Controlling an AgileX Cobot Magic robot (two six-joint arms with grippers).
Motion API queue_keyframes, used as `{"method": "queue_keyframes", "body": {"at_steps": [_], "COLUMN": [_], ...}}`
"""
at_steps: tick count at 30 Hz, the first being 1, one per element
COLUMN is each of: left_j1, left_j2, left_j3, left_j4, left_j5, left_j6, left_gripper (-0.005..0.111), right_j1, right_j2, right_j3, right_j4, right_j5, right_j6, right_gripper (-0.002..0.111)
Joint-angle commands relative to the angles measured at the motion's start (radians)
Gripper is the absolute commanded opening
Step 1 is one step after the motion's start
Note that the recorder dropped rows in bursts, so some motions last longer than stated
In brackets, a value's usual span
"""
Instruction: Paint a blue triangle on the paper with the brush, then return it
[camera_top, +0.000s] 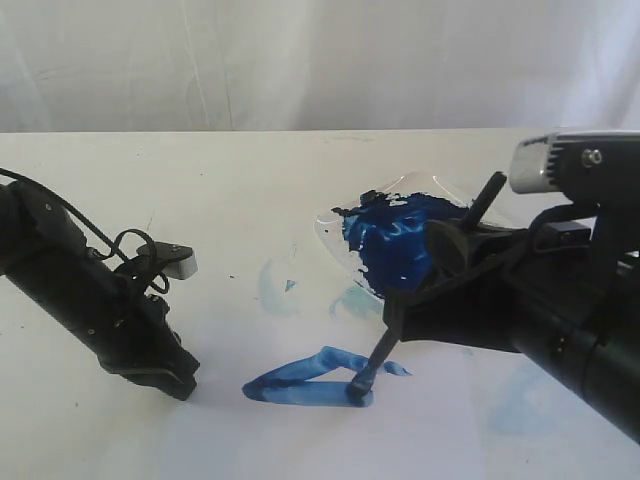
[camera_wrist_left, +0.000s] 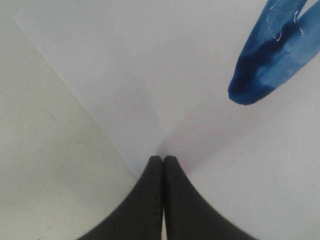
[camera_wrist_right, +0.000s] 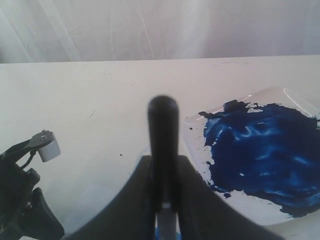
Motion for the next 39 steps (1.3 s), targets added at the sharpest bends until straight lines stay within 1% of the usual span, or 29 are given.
{"method": "queue_keyframes", "body": {"at_steps": [1,7,12,19,28,39], "left_j1": [-0.005,-0.005,-0.005,-0.005,-0.005,-0.005], "left_j2": [0.003,0.003,0.003,0.003,0.003,0.003], "left_j3": [0.008,0.008,0.008,0.008,0.008,0.008], "left_j4": [-0.011,-0.011,-0.011,-0.011,-0.011,-0.011], "left_j5": [0.018,0.018,0.018,0.016,0.016,0.016], "left_j6": [0.000,0.000,0.000,0.000,0.000,0.000], "left_gripper": [0.000,0.000,0.000,0.000,0.000,0.000], "right_j1": [0.000,0.000,0.000,0.000,0.000,0.000], "right_j2": [-0.004,-0.004,-0.006,-0.006,-0.008,-0.105], "right_j3": [0.017,0.025,0.025,0.025,0.025,0.025], "right_j4": [-0.045,-0.029,0.009,0.080,0.116,0.193], "right_j5": [-0.007,-0.031,-0.073,-0.086,-0.131,-0.181], "right_j6": [0.041,0.040,0.007,-0.062,-0.089,-0.187], "right_gripper": [0.000,0.000,0.000,0.000,0.000,0.000]}}
